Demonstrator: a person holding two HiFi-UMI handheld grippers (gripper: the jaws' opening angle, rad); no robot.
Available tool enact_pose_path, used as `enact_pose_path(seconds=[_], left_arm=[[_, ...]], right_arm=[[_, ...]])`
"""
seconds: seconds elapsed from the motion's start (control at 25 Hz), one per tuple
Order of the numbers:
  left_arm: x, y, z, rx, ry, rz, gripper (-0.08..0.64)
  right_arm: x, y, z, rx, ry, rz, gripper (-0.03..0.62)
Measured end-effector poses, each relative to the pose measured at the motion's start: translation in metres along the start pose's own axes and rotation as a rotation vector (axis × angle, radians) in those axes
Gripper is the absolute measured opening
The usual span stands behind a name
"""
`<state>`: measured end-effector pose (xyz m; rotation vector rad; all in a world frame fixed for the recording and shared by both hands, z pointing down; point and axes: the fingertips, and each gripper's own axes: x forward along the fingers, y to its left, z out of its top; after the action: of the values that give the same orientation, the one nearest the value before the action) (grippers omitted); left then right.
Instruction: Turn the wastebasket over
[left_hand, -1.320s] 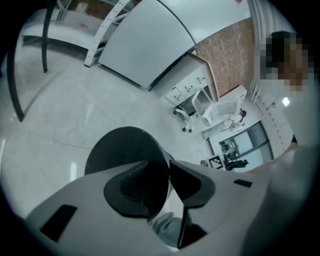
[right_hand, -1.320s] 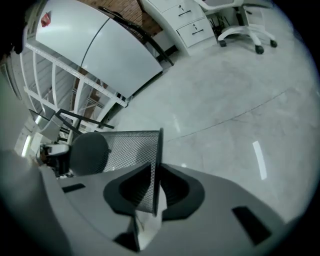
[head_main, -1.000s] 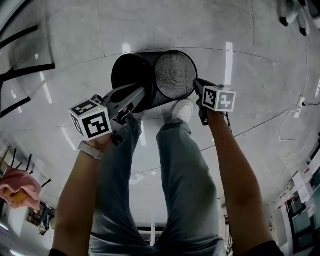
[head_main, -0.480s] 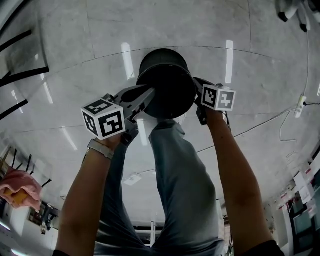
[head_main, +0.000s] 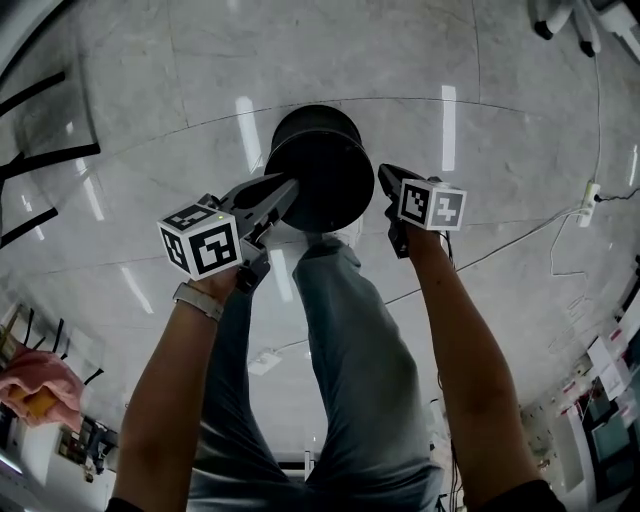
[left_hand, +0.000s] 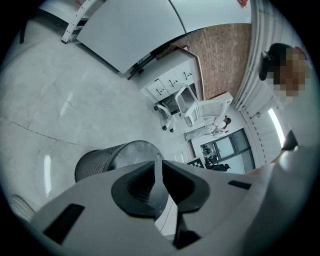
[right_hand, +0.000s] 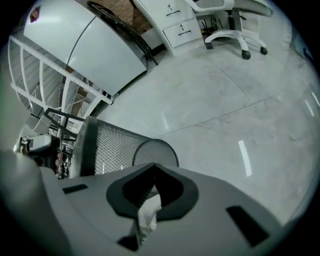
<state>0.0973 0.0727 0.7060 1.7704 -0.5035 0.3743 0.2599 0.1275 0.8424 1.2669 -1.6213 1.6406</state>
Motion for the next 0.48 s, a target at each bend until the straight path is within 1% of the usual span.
enact_pose_path(seconds=[0.08,0.24,0.36,0.48], left_arm=[[-0.011,-0.011,0.004,-0.002,-0.004,-0.002,0.044],[-0.035,-0.041,0.025,0.039,-0.028,0.0,0.044],[-0.063,-0.072,0.037,0.114,-0.02,0.003,0.044],[-0.094,-0.12,0.045,0.203,-0.013,-0.032,0.044]], right_arm=[[-0.02,0.016,0.008,-0.015,-0.026,0.026,0.011],[-0.069,0.057,0.043,-0.114,-0.112,0.085,0.009],[-0.113,0.093,0.059,-0.14,-0.162,0.113,0.009],[-0.164,0.137,0.066,-0.174,-0.207,0.157,0.009]])
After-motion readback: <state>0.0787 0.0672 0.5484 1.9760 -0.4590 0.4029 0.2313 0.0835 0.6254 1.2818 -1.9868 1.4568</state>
